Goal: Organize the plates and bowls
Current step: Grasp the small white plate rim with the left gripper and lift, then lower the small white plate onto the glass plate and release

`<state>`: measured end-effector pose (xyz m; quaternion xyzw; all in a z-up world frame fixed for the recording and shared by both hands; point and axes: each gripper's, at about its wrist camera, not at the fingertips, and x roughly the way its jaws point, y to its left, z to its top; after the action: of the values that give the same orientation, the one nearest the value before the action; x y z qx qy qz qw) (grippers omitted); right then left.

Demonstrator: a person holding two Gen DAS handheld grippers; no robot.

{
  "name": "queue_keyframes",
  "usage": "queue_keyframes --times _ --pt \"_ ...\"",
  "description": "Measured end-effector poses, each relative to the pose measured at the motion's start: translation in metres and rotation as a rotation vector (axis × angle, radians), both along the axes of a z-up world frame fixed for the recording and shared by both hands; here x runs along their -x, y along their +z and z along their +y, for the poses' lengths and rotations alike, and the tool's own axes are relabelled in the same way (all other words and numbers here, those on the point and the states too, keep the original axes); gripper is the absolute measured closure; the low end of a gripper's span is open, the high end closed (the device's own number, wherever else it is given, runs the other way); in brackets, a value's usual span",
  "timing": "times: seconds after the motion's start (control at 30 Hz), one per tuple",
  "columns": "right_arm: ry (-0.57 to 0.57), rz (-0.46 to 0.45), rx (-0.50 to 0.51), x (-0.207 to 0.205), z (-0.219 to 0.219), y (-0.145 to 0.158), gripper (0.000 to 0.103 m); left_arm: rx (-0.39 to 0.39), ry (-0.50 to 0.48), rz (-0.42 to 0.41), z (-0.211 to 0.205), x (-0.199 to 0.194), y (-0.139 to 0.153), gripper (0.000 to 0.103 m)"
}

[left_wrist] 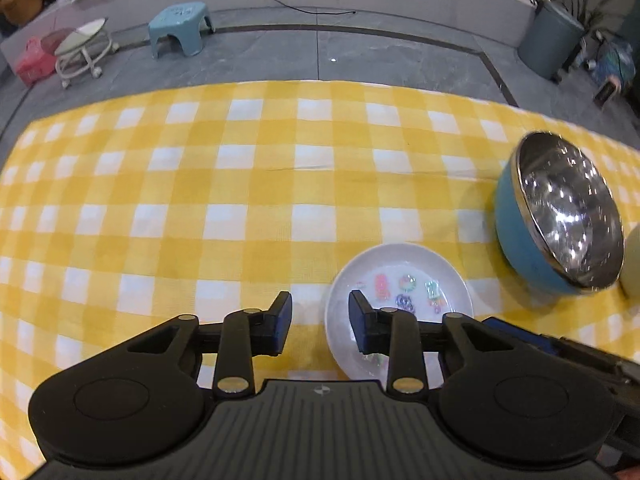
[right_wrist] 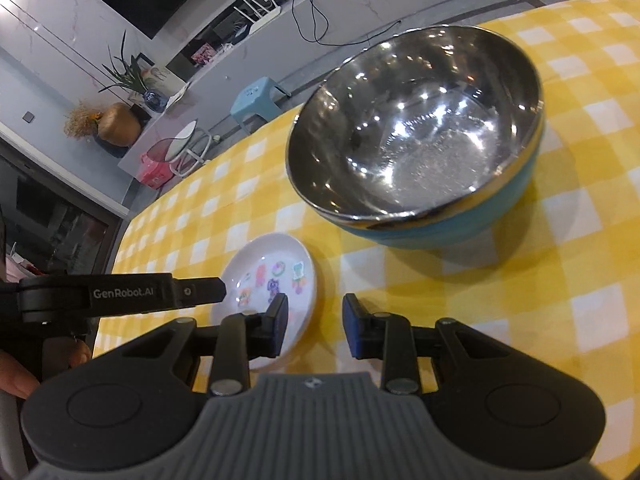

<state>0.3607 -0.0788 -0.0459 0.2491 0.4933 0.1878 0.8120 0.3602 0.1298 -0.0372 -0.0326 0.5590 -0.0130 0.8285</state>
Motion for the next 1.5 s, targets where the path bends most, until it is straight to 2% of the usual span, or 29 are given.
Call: queue_keyframes --times 0.07,0.13,0.2,0.3,0.5,0.63,0.8,1.03,1.23,1.33,1.5 --pt "0.001 -0.006 0.002 -0.001 0.003 0.0 0.073 0.021 0.004 0.012 0.002 -0.001 -0.004 0.082" --pt "-0.004 -0.009 0.009 -0.003 0.005 0.0 0.079 0.017 -0.002 0.021 0.005 -0.001 -0.003 0.089" --pt "-0.009 -0.006 0.019 -0.003 0.007 -0.002 0.093 0.027 -0.01 0.021 0.006 -0.003 -0.005 0.092" --pt "-0.009 0.003 -0.001 -0.004 0.006 -0.004 0.101 0.025 -0.012 0.017 0.002 0.0 -0.003 0.097" --pt "-0.022 -0.024 0.001 0.009 -0.001 0.014 0.102 0.038 -0.012 -0.016 -0.005 0.016 0.018 0.098" --pt "-0.031 -0.049 -0.014 0.027 -0.016 0.034 0.102 0.068 -0.004 -0.063 -0.013 0.037 0.044 0.1" --pt "-0.038 -0.083 -0.023 0.061 -0.042 0.058 0.102 0.084 -0.02 -0.121 -0.036 0.075 0.077 0.1" --pt "-0.036 -0.088 -0.047 0.127 -0.083 0.078 0.102 0.096 -0.017 -0.16 -0.066 0.145 0.101 0.1" --pt "-0.033 -0.095 -0.059 0.188 -0.107 0.083 0.102 0.181 0.043 -0.168 -0.071 0.208 0.094 0.101" --pt "-0.036 -0.08 -0.072 0.214 -0.117 0.075 0.102 0.255 0.103 -0.155 -0.067 0.238 0.08 0.101" --pt "-0.029 -0.069 -0.1 0.25 -0.128 0.058 0.102 0.32 0.173 -0.148 -0.064 0.278 0.055 0.101"
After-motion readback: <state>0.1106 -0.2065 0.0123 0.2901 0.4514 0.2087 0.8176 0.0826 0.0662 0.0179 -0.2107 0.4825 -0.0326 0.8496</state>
